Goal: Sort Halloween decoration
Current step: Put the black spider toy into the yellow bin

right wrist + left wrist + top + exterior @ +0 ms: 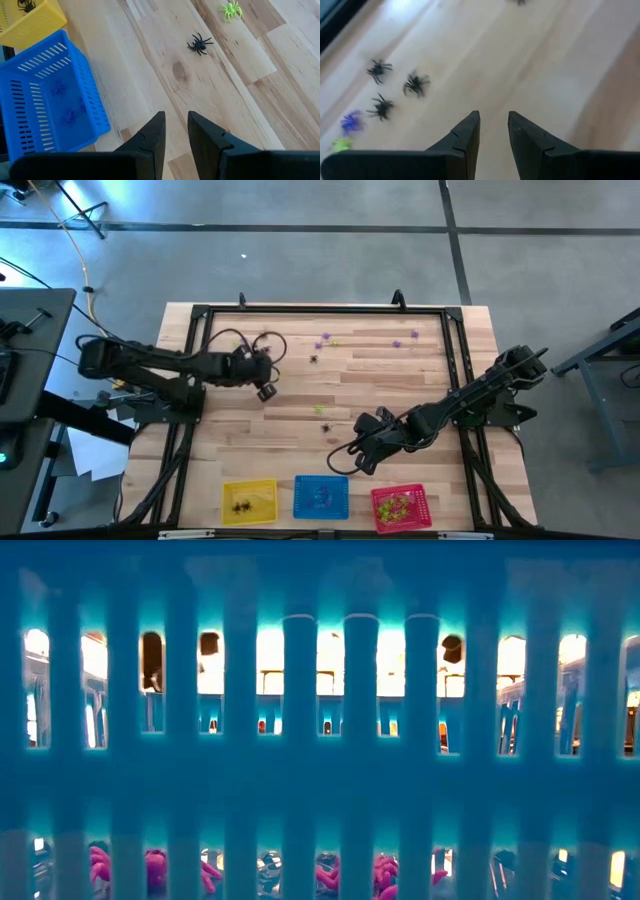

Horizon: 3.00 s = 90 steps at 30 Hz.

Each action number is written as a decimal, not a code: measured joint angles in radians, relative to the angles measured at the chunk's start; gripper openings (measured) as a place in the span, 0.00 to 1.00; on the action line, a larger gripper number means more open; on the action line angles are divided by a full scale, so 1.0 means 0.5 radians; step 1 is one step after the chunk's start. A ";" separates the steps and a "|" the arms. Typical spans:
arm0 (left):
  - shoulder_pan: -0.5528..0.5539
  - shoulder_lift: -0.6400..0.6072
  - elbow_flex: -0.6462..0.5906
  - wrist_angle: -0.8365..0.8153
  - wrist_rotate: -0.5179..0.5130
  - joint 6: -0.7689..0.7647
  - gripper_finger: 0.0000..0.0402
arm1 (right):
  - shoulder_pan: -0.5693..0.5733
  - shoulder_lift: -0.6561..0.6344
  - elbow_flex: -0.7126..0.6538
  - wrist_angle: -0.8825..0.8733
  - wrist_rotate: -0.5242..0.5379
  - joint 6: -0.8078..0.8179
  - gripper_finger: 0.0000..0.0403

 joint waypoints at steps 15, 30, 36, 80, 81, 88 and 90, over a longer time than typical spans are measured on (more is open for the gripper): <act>0.277 0.010 -0.001 0.044 -0.083 0.167 0.44 | 0.000 0.000 0.000 0.021 0.000 0.000 0.20; 0.861 0.095 -0.001 0.281 0.489 0.324 0.52 | -0.001 0.000 0.000 0.027 0.000 0.000 0.20; 0.979 0.377 0.009 0.370 0.687 0.316 0.52 | 0.000 0.000 0.000 0.028 0.000 0.000 0.20; 1.144 0.750 0.283 0.122 0.745 0.231 0.02 | -0.001 0.000 0.000 0.029 0.000 0.000 0.20; 1.142 0.759 0.282 0.122 0.736 0.233 0.01 | -0.001 0.000 0.000 0.029 0.000 0.000 0.20; 1.128 0.690 0.271 0.110 0.723 0.236 0.00 | 0.000 0.000 0.000 0.030 0.000 0.000 0.20; 1.115 0.645 0.266 0.083 0.742 0.235 0.00 | -0.001 0.000 0.000 0.030 0.001 0.000 0.20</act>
